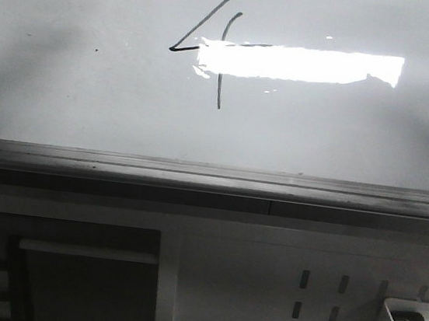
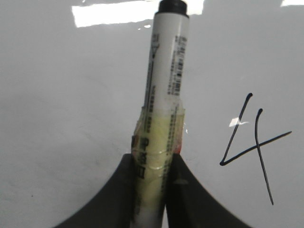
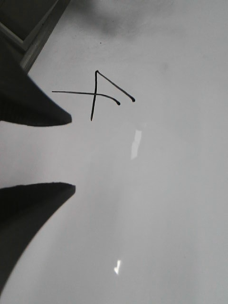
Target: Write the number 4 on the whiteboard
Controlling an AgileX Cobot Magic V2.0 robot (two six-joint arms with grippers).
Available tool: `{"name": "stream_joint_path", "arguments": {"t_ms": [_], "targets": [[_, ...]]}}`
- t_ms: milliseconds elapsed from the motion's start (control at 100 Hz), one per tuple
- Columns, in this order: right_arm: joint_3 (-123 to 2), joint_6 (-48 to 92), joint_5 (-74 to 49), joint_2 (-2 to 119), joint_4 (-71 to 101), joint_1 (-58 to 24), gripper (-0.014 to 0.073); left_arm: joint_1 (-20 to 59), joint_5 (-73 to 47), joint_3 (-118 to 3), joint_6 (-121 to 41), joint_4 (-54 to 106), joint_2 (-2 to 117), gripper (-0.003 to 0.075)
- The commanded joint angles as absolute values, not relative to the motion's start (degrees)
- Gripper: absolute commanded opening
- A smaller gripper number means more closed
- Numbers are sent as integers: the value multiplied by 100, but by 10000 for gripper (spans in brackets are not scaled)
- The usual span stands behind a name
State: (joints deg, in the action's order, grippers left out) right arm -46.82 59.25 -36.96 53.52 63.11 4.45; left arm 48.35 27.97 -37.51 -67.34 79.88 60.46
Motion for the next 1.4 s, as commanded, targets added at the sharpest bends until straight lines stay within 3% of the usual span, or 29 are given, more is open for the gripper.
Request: {"name": "stream_joint_path", "arguments": {"t_ms": [0, 360, 1070, 1190, 1390], "targets": [[-4715, 5996, -3427, 5184, 6615, 476, 237, 4838, 2999, -3915, -5722, 7082, 6240, -20], [-4705, 5996, -3566, 5170, 6615, 476, 237, 4786, 4026, -3915, -4533, 6580, 7361, -20], [-4705, 5996, -3669, 5182, 6615, 476, 237, 4108, 3103, -4312, -4185, 6554, 7915, -14], [-4705, 5996, -3677, 5182, 6615, 476, 237, 4108, 2984, -4312, -4185, 6554, 7903, 57], [-4705, 5996, -3677, 5182, 6615, 476, 237, 4108, 2959, -4312, -4185, 6554, 7846, 253]]}}
